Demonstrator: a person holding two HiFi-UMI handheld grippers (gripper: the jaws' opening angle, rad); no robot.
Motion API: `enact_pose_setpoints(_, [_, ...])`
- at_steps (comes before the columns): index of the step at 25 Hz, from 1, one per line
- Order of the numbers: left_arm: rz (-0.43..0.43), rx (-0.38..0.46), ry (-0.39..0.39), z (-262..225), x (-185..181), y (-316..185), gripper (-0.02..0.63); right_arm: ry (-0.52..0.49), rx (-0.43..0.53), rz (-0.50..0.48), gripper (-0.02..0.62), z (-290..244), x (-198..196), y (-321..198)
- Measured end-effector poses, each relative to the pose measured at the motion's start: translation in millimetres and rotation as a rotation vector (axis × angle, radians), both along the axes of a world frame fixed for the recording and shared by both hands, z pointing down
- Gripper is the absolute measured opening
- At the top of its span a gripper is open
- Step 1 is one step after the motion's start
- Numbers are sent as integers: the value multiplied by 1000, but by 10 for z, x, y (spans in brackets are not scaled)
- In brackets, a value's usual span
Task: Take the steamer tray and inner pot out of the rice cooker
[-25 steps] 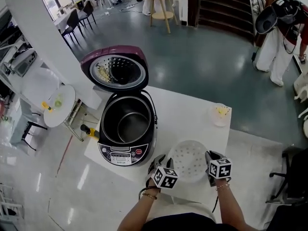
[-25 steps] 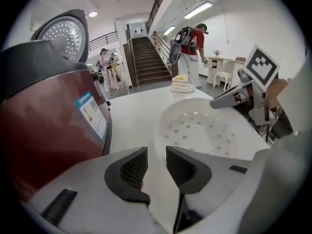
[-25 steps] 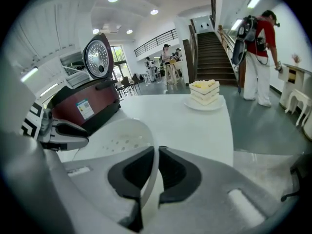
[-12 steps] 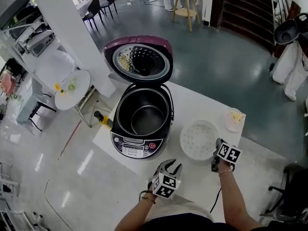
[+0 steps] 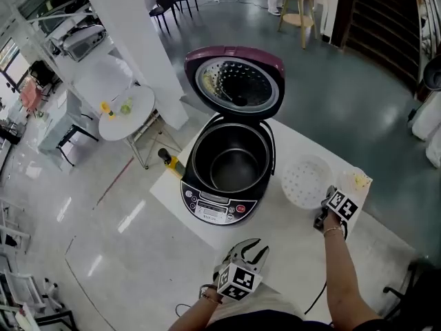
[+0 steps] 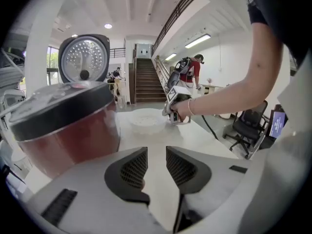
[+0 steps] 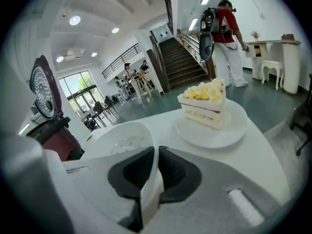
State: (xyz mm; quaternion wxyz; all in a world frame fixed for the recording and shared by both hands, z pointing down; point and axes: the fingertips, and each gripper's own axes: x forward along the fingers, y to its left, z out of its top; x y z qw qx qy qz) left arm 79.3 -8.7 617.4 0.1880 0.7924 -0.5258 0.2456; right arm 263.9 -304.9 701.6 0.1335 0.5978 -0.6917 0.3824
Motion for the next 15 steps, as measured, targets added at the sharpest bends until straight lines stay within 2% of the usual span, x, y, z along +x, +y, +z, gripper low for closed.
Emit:
enact_pose_setpoints(7, [-142, 152, 86, -709, -483, -26, 120, 17, 28, 21, 28, 5, -136, -262])
enact_pose_setpoints(11, [-133, 273, 138, -1320, -689, -143, 120, 13, 38, 29, 34, 30, -212, -204])
enact_pose_setpoints(13, [-94, 325, 144, -1566, -789, -209, 120, 9, 46, 46, 109, 30, -201, -153])
enact_pose_setpoints(15, [-81, 365, 151, -1769, -942, -309, 120, 1, 48, 71, 155, 11, -182, -108])
